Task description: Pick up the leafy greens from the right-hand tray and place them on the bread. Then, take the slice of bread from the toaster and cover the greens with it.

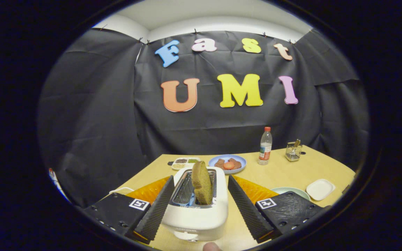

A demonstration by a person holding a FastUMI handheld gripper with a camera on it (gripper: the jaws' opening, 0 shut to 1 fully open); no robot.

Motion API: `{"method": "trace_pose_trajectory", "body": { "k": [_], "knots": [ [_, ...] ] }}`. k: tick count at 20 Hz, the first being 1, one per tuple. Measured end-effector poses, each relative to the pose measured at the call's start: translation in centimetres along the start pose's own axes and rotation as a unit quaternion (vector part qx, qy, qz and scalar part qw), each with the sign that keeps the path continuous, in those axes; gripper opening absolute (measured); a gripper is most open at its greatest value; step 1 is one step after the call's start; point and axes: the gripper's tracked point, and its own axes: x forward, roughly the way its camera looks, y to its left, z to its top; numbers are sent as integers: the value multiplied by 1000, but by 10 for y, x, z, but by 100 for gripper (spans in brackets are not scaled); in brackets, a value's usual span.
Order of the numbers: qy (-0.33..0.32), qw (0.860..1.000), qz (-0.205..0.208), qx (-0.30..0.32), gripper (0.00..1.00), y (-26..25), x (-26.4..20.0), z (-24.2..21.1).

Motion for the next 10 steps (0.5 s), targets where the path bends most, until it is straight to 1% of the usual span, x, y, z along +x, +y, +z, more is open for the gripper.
{"method": "trace_pose_trajectory", "body": {
  "k": [4, 7, 10],
  "knots": [
    [16, 999, -37, -30, 89, -5, 28, -7],
    [32, 998, -44, -32, 87, -4, 45, -13],
    [53, 997, -51, -34, 66, -7, 53, -18]
  ]
}}
